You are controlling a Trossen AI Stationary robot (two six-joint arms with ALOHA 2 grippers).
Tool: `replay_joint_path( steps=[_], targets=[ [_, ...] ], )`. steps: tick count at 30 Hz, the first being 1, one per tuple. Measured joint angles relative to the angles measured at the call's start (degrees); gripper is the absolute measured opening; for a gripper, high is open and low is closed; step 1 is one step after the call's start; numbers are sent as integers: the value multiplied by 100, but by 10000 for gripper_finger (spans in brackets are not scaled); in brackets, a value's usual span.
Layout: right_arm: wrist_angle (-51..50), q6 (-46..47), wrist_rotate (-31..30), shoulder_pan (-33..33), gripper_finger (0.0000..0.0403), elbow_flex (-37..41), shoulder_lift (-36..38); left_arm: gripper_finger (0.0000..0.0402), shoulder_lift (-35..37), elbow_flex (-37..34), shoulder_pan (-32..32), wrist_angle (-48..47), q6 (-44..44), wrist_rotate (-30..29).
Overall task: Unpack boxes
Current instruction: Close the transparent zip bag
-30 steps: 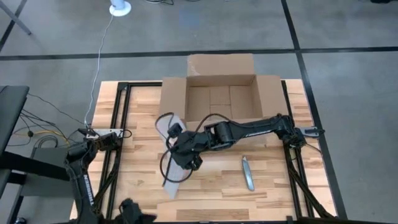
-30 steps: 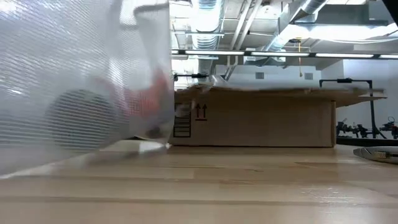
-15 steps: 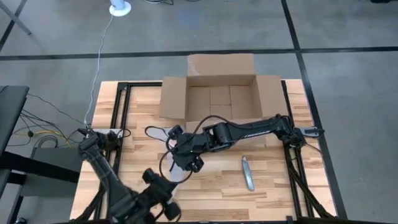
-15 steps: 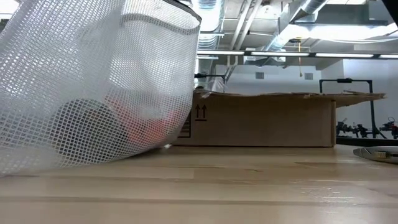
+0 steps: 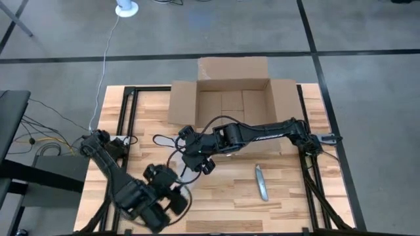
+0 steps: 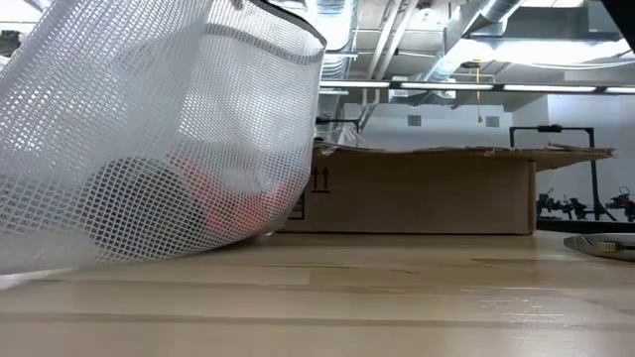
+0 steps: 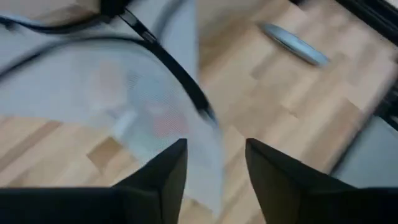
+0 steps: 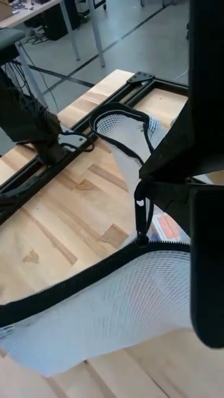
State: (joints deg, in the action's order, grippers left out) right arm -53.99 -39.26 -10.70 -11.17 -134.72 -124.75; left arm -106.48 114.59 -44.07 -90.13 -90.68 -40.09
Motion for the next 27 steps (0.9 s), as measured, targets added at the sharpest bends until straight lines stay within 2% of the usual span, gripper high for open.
replay_joint_path(
  steps=[3,9,14,16,19,22,27],
  targets=[
    [1,-10,0,5,0,0,0,159,-28,0,191,51,134,-207],
    [-55,-130,-10,8,0,0,0,156,-157,-119,534,43,454,-266],
    [-95,-141,-22,29,0,0,-2,155,-150,-707,701,115,197,-212],
    [-80,-118,1,42,0,0,-2,151,-162,-883,718,50,-136,-560],
    [-112,-109,2,36,0,-2,-2,110,-159,-1044,729,22,-379,-1069],
    [-147,-112,0,32,0,-2,-2,26,-157,-1326,747,191,-332,-1275],
    [-270,-167,10,4,0,-2,-4,1,-152,-1458,565,923,-111,-1197]
  ],
)
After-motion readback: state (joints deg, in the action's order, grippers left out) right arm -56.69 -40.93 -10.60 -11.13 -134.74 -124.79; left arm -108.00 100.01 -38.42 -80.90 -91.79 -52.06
